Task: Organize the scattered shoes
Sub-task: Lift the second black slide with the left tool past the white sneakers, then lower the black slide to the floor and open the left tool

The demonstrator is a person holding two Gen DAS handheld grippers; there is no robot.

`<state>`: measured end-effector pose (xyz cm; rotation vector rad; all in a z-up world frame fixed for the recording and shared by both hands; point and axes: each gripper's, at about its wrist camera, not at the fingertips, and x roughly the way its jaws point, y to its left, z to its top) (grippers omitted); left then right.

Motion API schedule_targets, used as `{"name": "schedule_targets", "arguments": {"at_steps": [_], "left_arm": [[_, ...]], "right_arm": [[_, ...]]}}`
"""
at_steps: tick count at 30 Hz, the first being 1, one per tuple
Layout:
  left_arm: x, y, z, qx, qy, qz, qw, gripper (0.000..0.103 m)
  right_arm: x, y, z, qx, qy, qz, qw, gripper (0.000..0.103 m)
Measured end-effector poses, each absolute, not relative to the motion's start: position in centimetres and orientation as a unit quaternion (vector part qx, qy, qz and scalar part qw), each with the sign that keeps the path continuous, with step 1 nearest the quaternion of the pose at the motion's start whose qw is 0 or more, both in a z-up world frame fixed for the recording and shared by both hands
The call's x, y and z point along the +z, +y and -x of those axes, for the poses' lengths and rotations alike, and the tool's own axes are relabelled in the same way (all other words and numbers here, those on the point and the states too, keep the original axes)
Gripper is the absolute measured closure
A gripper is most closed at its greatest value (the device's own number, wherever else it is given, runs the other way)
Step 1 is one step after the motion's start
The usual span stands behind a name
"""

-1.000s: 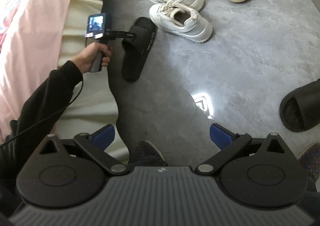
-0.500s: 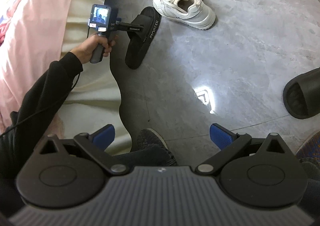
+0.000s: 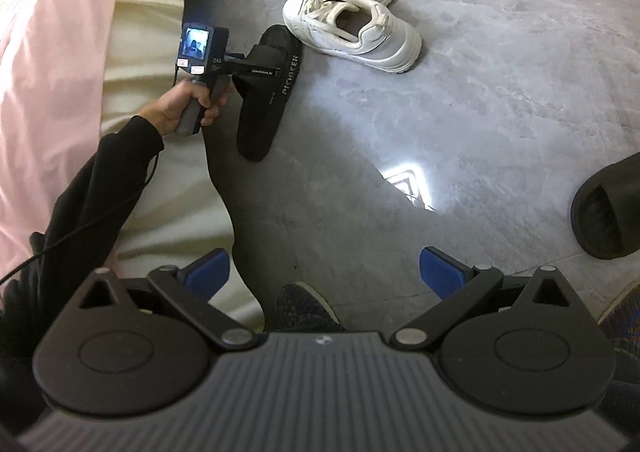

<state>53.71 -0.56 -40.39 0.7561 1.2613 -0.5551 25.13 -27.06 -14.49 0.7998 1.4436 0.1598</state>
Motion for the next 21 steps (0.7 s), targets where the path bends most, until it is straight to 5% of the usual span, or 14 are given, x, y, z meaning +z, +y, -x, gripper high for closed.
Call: {"name": "schedule_targets", "arguments": {"at_steps": [11, 21], "left_arm": [[-40.9, -0.1, -52.6, -0.316, 0.575, -0.374, 0.656, 0.006], [-38.3, -1.7, -45.9, -0.378, 0.567, -0.378, 0.626, 0.026]], "right_arm": [[-14.0, -27.7, -25.0, 0.068, 0.634, -0.363, 0.679, 0.0], [-12.5, -27.0, -22.1, 0.075, 0.624, -0.355, 0.692, 0.0]]}}
